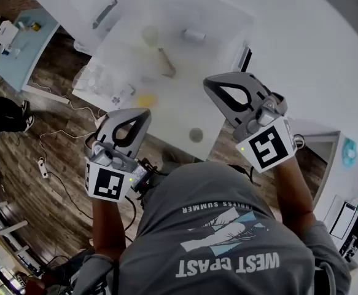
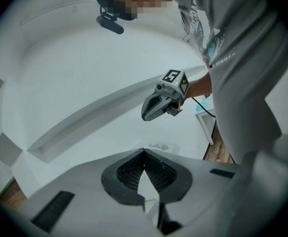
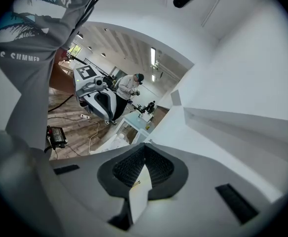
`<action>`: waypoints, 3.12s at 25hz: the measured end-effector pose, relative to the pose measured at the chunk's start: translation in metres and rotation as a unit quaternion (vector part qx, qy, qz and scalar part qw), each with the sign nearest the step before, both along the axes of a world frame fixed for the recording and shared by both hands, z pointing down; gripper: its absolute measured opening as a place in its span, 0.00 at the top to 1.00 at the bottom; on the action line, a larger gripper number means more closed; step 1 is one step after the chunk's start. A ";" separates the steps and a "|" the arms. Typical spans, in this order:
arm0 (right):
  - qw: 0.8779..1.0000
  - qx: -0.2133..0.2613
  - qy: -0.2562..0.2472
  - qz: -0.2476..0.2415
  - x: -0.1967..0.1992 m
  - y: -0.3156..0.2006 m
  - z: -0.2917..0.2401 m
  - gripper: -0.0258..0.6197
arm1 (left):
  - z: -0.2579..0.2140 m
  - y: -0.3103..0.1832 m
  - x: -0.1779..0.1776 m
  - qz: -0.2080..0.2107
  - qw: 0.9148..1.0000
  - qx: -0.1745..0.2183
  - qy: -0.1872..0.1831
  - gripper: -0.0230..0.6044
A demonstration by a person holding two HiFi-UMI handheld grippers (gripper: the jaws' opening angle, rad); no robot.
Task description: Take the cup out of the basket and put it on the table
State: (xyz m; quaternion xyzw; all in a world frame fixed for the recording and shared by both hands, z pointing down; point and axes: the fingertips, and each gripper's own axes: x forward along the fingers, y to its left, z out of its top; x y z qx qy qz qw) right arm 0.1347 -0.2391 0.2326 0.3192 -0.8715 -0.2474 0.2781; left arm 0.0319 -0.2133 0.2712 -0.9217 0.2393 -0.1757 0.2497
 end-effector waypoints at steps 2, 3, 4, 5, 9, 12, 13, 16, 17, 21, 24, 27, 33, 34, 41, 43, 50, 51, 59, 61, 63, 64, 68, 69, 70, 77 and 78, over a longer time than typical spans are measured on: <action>1.000 0.007 -0.003 -0.013 0.005 -0.009 -0.005 0.94 | -0.003 0.002 0.003 -0.013 1.000 0.013 -0.004 0.95; 1.000 0.011 -0.005 -0.019 0.008 -0.014 -0.007 0.94 | -0.003 0.002 0.004 -0.022 1.000 0.017 -0.007 0.95; 1.000 0.014 -0.005 -0.022 0.011 -0.020 -0.008 0.94 | -0.002 0.003 0.006 -0.033 0.999 0.017 -0.007 0.95; 1.000 0.013 -0.002 -0.022 0.014 -0.027 -0.007 0.94 | 0.000 0.004 0.007 -0.042 0.999 0.015 -0.008 0.95; 1.000 -0.005 0.009 -0.021 0.012 -0.058 -0.002 0.94 | 0.012 0.013 0.004 -0.056 0.998 -0.004 -0.027 0.95; 0.999 -0.010 0.022 -0.025 0.002 -0.088 0.001 0.94 | 0.020 0.006 -0.009 -0.069 0.997 -0.019 -0.020 0.95; 0.999 -0.013 0.027 -0.024 -0.001 -0.099 0.004 0.94 | 0.022 0.002 -0.013 -0.070 0.997 -0.022 -0.019 0.95; 0.998 -0.035 0.039 -0.016 -0.014 -0.133 0.020 0.94 | 0.030 -0.014 -0.024 -0.068 0.997 -0.026 -0.017 0.95; 0.998 -0.046 0.043 -0.015 -0.019 -0.144 0.029 0.94 | 0.032 -0.020 -0.027 -0.068 0.997 -0.027 -0.011 0.95; 0.994 -0.084 0.075 -0.017 -0.038 -0.191 0.071 0.94 | 0.039 -0.044 -0.044 -0.072 0.997 -0.036 0.014 0.95; 0.989 -0.112 0.100 -0.015 -0.051 -0.227 0.101 0.94 | 0.046 -0.059 -0.061 -0.069 0.996 -0.046 0.013 0.95; 0.983 -0.134 0.126 -0.015 -0.066 -0.262 0.128 0.94 | 0.052 -0.073 -0.075 -0.068 0.996 -0.059 0.007 0.95; 0.962 -0.202 0.182 -0.019 -0.088 -0.318 0.206 0.86 | 0.070 -0.097 -0.098 -0.084 0.992 -0.089 0.026 0.95; 0.957 -0.214 0.193 -0.020 -0.091 -0.324 0.221 0.86 | 0.073 -0.102 -0.102 -0.088 0.991 -0.095 0.031 0.95; 0.925 -0.264 0.272 -0.028 -0.093 -0.369 0.304 0.82 | 0.093 -0.142 -0.123 -0.097 0.988 -0.114 0.028 0.95; 0.916 -0.268 0.296 -0.030 -0.092 -0.376 0.321 0.81 | 0.098 -0.149 -0.129 -0.102 0.987 -0.119 0.023 0.95; 0.888 -0.264 0.374 -0.040 -0.088 -0.386 0.361 0.81 | 0.108 -0.164 -0.148 -0.115 0.985 -0.128 0.013 0.95; 0.885 -0.266 0.380 -0.040 -0.087 -0.386 0.368 0.80 | 0.111 -0.165 -0.149 -0.116 0.985 -0.130 0.012 0.95; 0.878 -0.262 0.398 -0.036 -0.079 -0.384 0.386 0.92 | 0.117 -0.170 -0.151 -0.116 0.984 -0.137 0.012 0.95; 0.881 -0.263 0.391 -0.037 -0.081 -0.380 0.380 0.92 | 0.117 -0.171 -0.150 -0.116 0.984 -0.135 0.008 0.95; 0.884 -0.253 0.391 -0.044 -0.085 -0.373 0.366 0.92 | 0.113 -0.170 -0.149 -0.116 0.985 -0.129 0.006 0.95; 0.885 -0.246 0.393 -0.049 -0.087 -0.368 0.357 0.92 | 0.110 -0.168 -0.147 -0.116 0.985 -0.126 0.006 0.95; 0.889 -0.227 0.392 -0.071 -0.097 -0.336 0.319 0.92 | 0.099 -0.158 -0.139 -0.115 0.987 -0.113 0.007 0.95; 0.889 -0.224 0.392 -0.078 -0.099 -0.327 0.312 0.92 | 0.098 -0.155 -0.137 -0.114 0.987 -0.109 0.007 0.95; 0.889 -0.221 0.392 -0.084 -0.099 -0.317 0.305 0.92 | 0.097 -0.153 -0.134 -0.113 0.988 -0.105 0.008 0.95; 0.886 -0.208 0.403 -0.102 -0.080 -0.246 0.242 0.92 | 0.081 -0.128 -0.115 -0.109 0.991 -0.082 0.006 0.95; 0.886 -0.206 0.403 -0.101 -0.074 -0.236 0.233 0.92 | 0.080 -0.124 -0.112 -0.110 0.991 -0.079 0.007 0.95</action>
